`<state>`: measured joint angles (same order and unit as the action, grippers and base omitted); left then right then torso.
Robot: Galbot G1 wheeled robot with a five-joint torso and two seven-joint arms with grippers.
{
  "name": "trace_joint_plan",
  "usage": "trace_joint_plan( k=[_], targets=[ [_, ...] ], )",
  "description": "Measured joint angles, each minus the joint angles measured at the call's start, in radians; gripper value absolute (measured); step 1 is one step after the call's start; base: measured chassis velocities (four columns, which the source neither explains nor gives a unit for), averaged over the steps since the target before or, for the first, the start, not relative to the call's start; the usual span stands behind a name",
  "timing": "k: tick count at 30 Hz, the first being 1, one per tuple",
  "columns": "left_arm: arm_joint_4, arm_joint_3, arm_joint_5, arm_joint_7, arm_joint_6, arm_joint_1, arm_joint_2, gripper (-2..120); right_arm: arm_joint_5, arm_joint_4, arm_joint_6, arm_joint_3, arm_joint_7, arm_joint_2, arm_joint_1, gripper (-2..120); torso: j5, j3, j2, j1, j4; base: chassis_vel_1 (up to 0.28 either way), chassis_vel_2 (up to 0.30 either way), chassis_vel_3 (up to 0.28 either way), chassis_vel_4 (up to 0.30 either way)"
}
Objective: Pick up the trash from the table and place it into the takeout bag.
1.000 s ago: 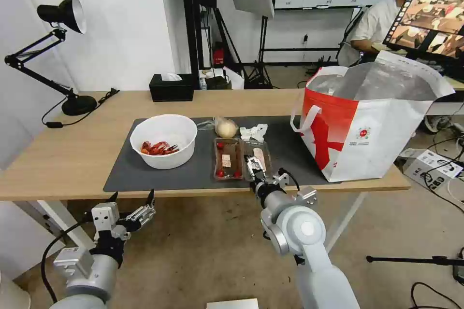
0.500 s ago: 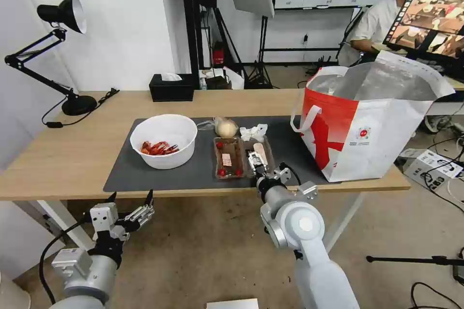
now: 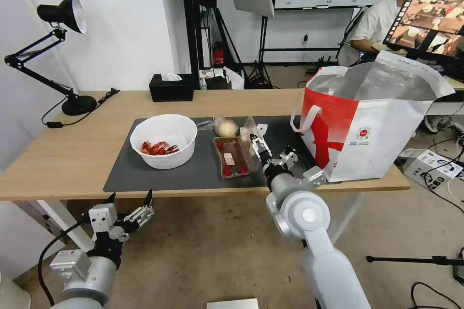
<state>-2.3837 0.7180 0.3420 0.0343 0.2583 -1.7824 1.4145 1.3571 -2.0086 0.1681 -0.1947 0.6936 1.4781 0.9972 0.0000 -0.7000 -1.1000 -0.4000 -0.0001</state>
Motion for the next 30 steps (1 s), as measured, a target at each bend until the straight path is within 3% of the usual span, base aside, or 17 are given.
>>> trace_joint_plan(
  k=[6,9,14,22,26,27,29,30],
  targets=[
    [-0.008,0.008,0.0,0.0,-0.005,-0.013,0.001,100,0.03,0.053,0.06,0.048,0.02,0.009,-0.086,100,0.0,0.0,0.0,0.0,0.0,0.0,0.0,0.0,0.0],
    [-0.009,0.022,0.002,-0.004,-0.033,-0.023,0.0,100,0.069,0.129,0.152,0.11,0.135,0.048,-0.181,100,-0.0002,0.0,0.0,0.0,0.0002,0.0,0.0,0.0,0.0],
    [-0.007,0.033,0.003,-0.006,-0.044,-0.035,0.007,100,0.08,0.227,0.164,0.151,0.184,0.091,-0.28,100,-0.0003,0.0,0.0,0.0,0.0004,0.0,0.0,0.0,0.0],
    [-0.015,0.042,0.003,-0.008,-0.046,-0.04,0.012,100,0.085,0.244,0.159,0.158,0.181,0.079,-0.323,100,-0.0001,0.0,0.0,0.0,0.0002,0.0,0.0,0.0,0.0],
    [-0.015,0.042,0.006,-0.009,-0.051,-0.039,0.011,100,0.055,0.238,0.172,0.16,0.108,0.037,-0.336,100,0.0001,0.0,0.0,0.0,0.0003,0.0,0.0,0.0,0.0],
    [-0.014,0.042,0.008,-0.009,-0.054,-0.038,0.011,100,0.02,0.238,0.179,0.164,0.066,0.017,-0.341,100,0.0,0.0,0.0,0.0,0.0001,0.0,0.0,0.0,0.0],
    [-0.014,0.042,0.016,-0.011,-0.061,-0.037,0.01,100,-0.172,0.248,0.198,0.193,-0.119,-0.068,-0.364,100,0.0002,0.0,0.0,0.0,0.0001,0.0,0.0,0.0,0.0],
    [-0.014,0.042,0.016,-0.011,-0.061,-0.037,0.01,100,-0.172,0.248,0.198,0.193,-0.119,-0.068,-0.364,100,0.0002,0.0,0.0,0.0,0.0001,0.0,0.0,0.0,0.0]
  ],
)
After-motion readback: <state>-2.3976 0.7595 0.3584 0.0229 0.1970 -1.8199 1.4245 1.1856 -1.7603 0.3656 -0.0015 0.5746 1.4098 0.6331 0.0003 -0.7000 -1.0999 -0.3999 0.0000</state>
